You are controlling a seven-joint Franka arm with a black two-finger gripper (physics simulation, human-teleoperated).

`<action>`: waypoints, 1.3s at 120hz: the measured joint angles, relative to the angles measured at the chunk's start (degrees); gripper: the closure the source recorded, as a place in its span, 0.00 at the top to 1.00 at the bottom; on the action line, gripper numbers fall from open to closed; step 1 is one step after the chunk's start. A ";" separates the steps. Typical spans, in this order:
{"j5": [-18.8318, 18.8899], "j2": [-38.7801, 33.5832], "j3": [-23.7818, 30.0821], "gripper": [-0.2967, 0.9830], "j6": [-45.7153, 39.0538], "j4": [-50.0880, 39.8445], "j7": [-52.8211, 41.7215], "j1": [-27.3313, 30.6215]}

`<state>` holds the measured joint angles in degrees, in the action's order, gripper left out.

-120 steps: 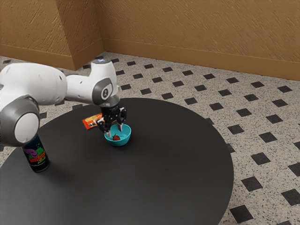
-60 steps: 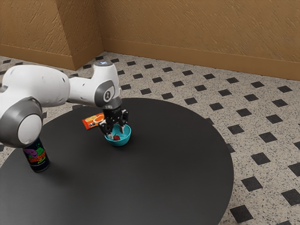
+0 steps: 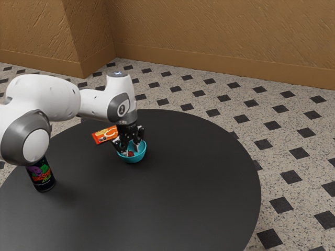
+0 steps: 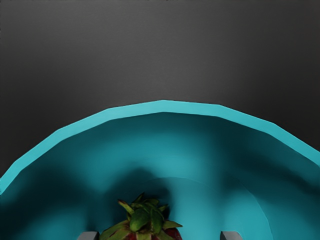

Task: Take strawberry from the bowl

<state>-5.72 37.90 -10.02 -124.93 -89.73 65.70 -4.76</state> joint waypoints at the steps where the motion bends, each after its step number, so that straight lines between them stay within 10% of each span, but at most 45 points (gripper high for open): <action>1: 0.00 0.00 0.00 0.44 -0.01 0.00 0.00 0.01; 121: 0.88 -2.46 -0.14 0.24 -0.65 -0.39 0.38 -0.86; 156: 1.26 -9.70 -0.71 0.22 3.73 -2.90 0.89 -10.63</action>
<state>-4.47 28.20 -10.73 -121.19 -92.62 66.58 -15.39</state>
